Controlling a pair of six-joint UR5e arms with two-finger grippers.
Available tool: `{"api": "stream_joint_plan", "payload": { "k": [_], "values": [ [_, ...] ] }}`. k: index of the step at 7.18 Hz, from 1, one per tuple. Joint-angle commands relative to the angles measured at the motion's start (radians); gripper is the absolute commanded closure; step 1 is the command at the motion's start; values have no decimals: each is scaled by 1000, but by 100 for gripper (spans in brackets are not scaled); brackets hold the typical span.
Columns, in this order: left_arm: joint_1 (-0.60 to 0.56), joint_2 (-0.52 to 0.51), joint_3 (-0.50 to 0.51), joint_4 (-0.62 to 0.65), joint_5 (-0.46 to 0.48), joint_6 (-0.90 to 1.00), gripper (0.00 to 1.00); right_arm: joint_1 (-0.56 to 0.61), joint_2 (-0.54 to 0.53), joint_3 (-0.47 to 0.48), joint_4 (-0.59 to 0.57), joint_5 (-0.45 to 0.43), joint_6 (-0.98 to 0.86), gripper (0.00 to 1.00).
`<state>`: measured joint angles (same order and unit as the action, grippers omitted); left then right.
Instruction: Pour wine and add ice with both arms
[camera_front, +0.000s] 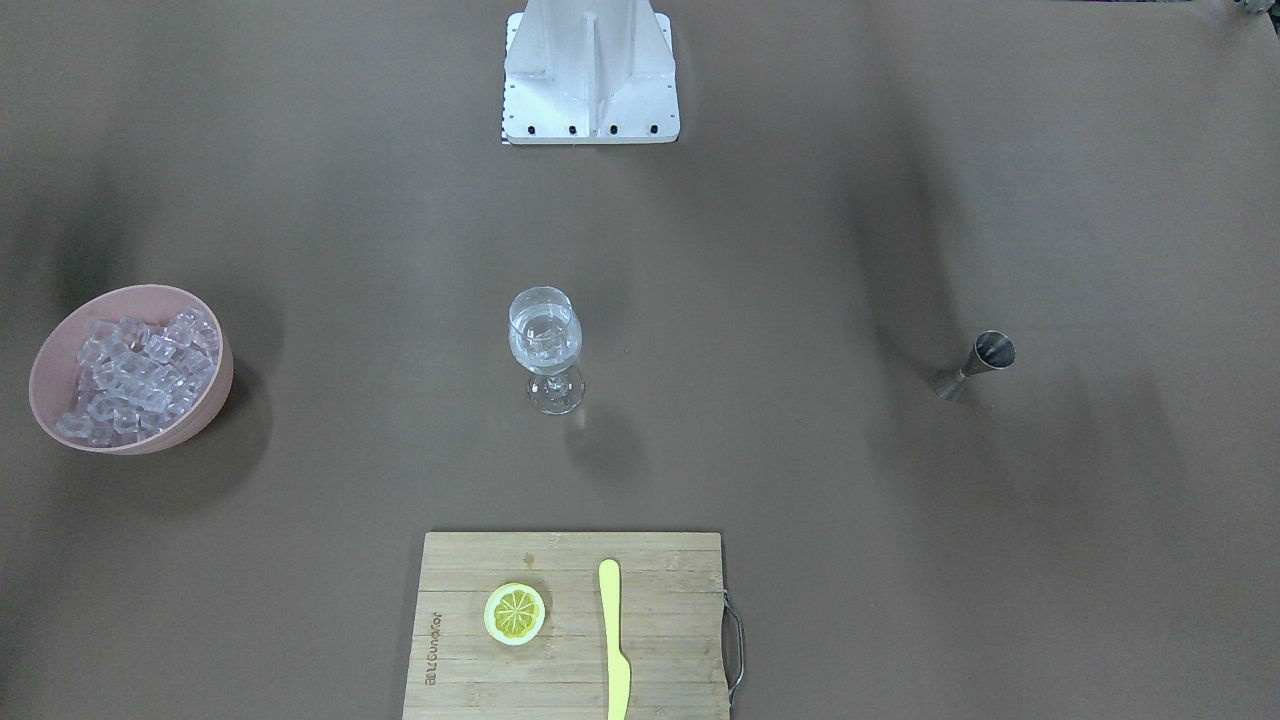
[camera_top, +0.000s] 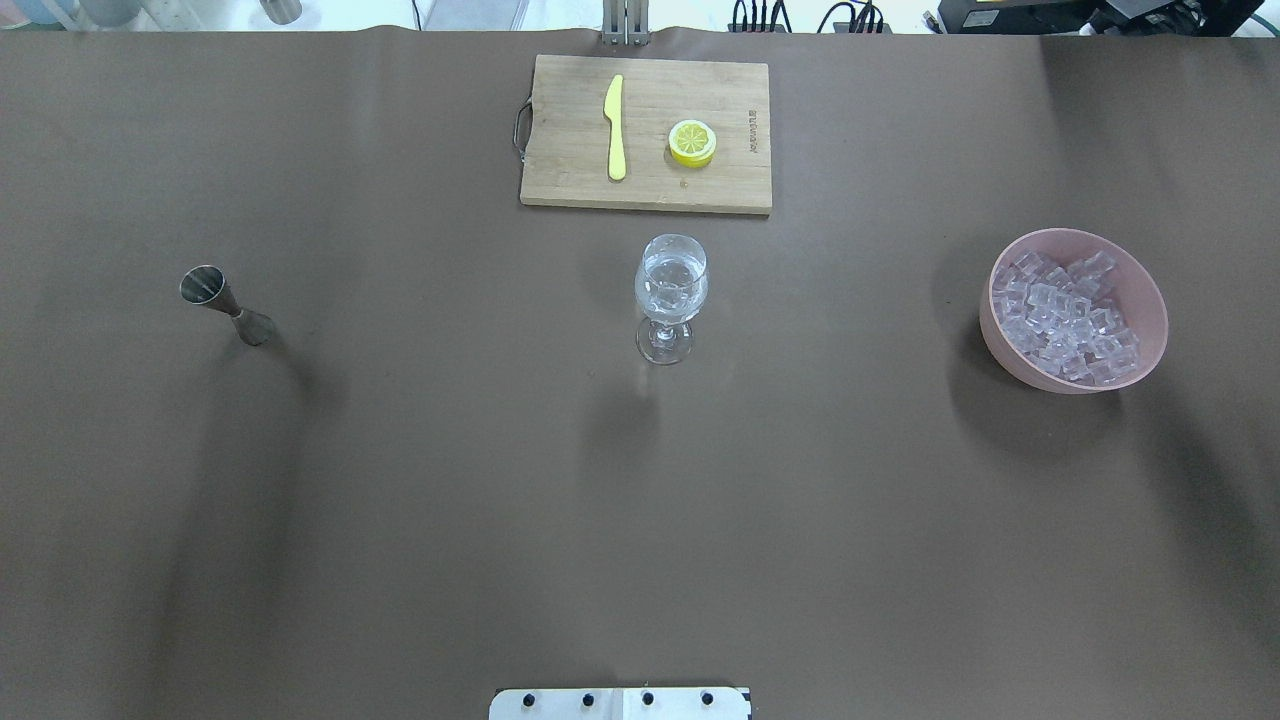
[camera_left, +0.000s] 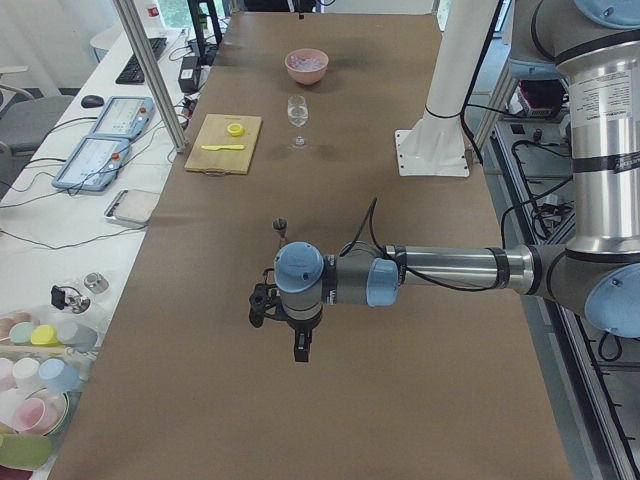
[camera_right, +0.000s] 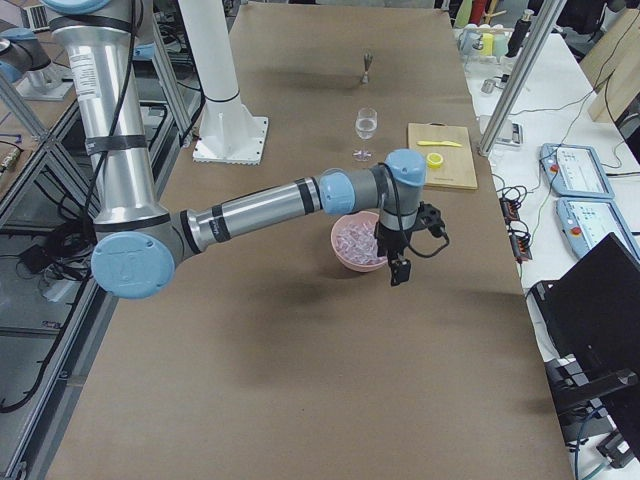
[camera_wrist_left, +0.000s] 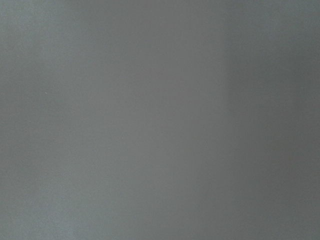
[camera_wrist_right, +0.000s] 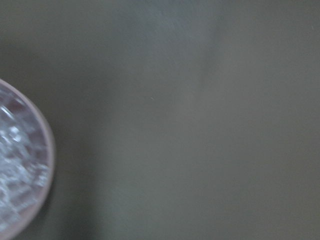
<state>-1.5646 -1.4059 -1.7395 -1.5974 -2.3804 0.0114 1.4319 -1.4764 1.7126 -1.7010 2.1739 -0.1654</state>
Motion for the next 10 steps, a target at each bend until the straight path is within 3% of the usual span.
{"api": "stream_joint_plan", "payload": {
  "k": [1, 3, 6, 8, 10],
  "values": [
    [0, 1, -5, -1, 0, 1, 1, 137, -147, -79, 1, 6, -171, 0],
    [1, -1, -5, -1, 0, 1, 1, 159, -232, -88, 1, -2, -172, 0],
    [0, 1, -5, 1, -2, 2, 1, 159, -182, -42, 18, 6, -116, 0],
    [-3, 4, 0, -6, 0, 7, 1, 159, -180, -31, 29, 83, -4, 0],
    [-2, 2, 15, -7, 10, 9, 1, 159, -189, -30, 34, 150, -19, 0]
  ]
}}
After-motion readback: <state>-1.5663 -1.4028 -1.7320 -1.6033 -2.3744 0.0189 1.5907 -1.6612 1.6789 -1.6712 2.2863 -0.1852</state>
